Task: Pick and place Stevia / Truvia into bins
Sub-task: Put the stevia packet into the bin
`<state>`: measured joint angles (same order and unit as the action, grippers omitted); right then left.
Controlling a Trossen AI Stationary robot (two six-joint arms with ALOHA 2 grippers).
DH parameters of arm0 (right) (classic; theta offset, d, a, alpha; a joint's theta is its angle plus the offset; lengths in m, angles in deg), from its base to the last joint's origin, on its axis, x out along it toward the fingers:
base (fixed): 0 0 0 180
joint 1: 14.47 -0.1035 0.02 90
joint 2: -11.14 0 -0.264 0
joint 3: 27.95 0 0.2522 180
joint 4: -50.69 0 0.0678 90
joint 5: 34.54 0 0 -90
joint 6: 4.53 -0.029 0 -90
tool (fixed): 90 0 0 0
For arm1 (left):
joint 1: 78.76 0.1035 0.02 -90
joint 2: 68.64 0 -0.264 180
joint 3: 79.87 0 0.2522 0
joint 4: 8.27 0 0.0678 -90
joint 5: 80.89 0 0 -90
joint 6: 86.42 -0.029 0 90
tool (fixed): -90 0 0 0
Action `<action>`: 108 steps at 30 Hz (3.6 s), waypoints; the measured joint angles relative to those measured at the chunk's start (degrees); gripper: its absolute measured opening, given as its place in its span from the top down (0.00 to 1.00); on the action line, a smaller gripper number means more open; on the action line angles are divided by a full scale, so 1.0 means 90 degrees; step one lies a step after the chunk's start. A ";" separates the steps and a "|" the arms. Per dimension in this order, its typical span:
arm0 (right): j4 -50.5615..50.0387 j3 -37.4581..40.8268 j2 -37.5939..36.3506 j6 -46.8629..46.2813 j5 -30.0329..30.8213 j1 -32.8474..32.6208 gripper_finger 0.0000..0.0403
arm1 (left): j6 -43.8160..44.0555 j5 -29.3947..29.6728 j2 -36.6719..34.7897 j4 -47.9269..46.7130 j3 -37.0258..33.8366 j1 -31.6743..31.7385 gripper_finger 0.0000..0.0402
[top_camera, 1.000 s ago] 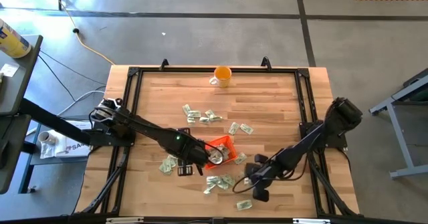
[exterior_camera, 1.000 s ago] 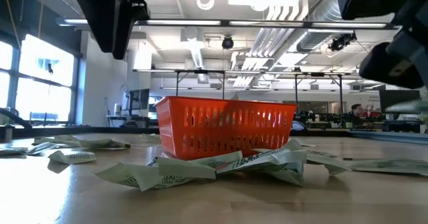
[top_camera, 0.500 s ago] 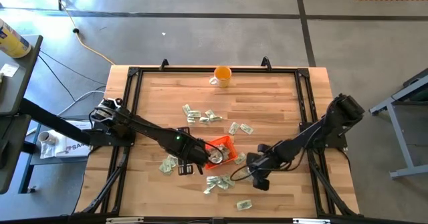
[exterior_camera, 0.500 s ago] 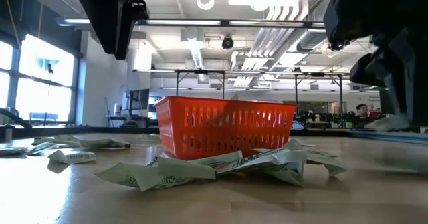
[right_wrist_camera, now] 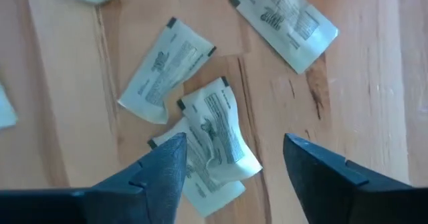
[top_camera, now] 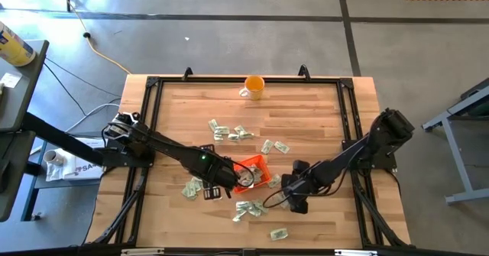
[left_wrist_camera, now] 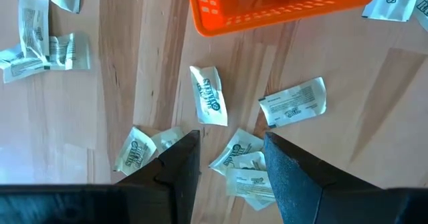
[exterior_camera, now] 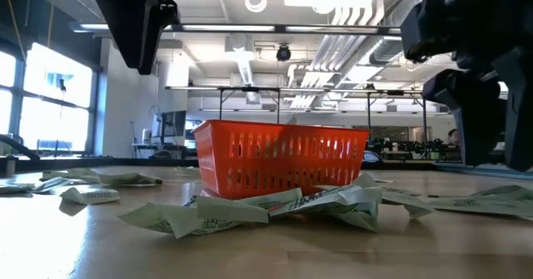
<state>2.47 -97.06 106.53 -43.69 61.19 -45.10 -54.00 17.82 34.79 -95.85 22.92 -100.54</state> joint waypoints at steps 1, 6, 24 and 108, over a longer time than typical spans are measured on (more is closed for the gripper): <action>0.0019 0.0000 0.0053 0.0068 0.0030 0.0009 0.41 | 0.0000 0.0000 0.0000 0.0007 0.0000 0.0000 0.50; 0.0347 0.0000 0.0327 0.0131 -0.0137 0.0196 0.46 | 0.0004 0.0000 0.0000 0.0021 0.0000 0.0000 0.50; 0.0409 0.0005 0.0249 -0.0056 -0.0117 0.0490 0.96 | 0.0097 0.0096 0.0002 0.0017 0.0002 0.0002 0.50; 0.1139 -0.0012 -0.0921 -0.0147 -0.0014 0.2566 0.48 | -0.2257 -0.0882 -0.2587 0.3587 -0.5754 0.2463 0.95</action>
<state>12.72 -97.17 98.24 -45.01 61.07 -22.01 -74.31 9.88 11.51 -63.57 -28.86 -78.38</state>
